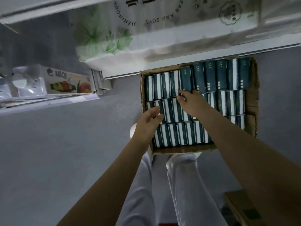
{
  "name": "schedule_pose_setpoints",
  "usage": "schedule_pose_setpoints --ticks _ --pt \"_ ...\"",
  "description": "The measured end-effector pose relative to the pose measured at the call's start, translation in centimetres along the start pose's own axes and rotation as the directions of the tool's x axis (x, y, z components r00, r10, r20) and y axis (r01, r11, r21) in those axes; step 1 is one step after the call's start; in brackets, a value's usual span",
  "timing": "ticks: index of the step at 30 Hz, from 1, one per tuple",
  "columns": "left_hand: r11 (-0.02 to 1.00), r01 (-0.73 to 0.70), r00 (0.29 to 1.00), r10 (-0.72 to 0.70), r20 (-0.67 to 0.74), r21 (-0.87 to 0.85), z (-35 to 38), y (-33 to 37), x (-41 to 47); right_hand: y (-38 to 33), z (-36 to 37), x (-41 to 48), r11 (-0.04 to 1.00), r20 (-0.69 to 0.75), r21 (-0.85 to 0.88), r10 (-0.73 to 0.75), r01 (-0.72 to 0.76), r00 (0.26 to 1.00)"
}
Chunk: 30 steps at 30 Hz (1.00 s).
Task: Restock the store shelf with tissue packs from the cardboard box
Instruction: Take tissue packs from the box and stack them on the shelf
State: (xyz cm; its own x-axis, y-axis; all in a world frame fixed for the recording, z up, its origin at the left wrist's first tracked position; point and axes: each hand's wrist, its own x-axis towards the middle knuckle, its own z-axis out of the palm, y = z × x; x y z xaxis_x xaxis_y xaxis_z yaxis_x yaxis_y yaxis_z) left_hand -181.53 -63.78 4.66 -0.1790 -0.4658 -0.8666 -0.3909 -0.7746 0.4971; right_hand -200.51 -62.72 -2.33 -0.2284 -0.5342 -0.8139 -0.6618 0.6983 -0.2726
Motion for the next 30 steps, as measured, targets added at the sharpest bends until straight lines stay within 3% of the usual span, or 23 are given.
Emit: schedule_pose_setpoints --ticks 3,5,7,10,12,16,21,23,25,27,30 --pt "1.0 0.017 1.0 -0.017 0.011 0.006 -0.5 0.0 0.0 0.1 0.0 -0.8 0.988 -0.203 0.097 -0.097 0.119 0.974" --pt "1.0 0.022 1.0 -0.022 0.0 -0.013 -0.8 0.1 0.1 0.0 -0.3 -1.9 0.948 -0.324 0.253 -0.103 0.191 0.94" --pt "1.0 0.015 1.0 -0.015 -0.01 -0.025 -0.8 0.3 0.2 0.1 -0.5 -3.3 0.869 -0.358 0.444 -0.054 0.22 0.932" --pt "0.995 0.036 0.999 -0.038 -0.026 -0.089 -0.5 0.7 0.3 0.3 -0.8 -6.2 0.647 -0.284 0.739 0.049 0.187 0.957" --pt "0.984 0.082 0.996 -0.086 -0.022 -0.156 -0.2 1.1 0.4 0.7 -0.8 -7.8 0.54 -0.181 0.834 0.081 0.109 0.98" --pt "0.958 0.153 0.988 -0.145 0.05 -0.243 0.6 1.5 0.6 1.3 -0.1 -9.4 0.473 -0.03 0.881 0.033 0.011 0.999" --pt "0.973 0.12 0.992 -0.11 0.059 -0.197 0.9 1.0 0.6 1.6 -0.1 -9.5 0.444 0.024 0.896 -0.026 -0.01 0.999" --pt "0.968 0.127 0.992 -0.118 0.051 -0.215 0.6 0.8 0.7 1.6 -0.4 -8.7 0.486 -0.012 0.874 -0.012 0.016 1.0" --pt "0.96 0.136 0.991 -0.129 0.044 -0.244 0.2 0.6 0.8 1.8 -0.9 -7.5 0.627 -0.1 0.776 0.026 0.062 0.995" --pt "0.955 0.135 0.991 -0.134 0.024 -0.264 -0.2 0.4 1.0 2.2 -1.2 -5.4 0.823 -0.232 0.554 0.007 0.126 0.973" --pt "0.957 0.122 0.992 -0.127 -0.001 -0.263 -0.7 0.1 1.5 2.8 -1.5 -2.4 0.946 -0.224 0.302 -0.046 0.114 0.974"
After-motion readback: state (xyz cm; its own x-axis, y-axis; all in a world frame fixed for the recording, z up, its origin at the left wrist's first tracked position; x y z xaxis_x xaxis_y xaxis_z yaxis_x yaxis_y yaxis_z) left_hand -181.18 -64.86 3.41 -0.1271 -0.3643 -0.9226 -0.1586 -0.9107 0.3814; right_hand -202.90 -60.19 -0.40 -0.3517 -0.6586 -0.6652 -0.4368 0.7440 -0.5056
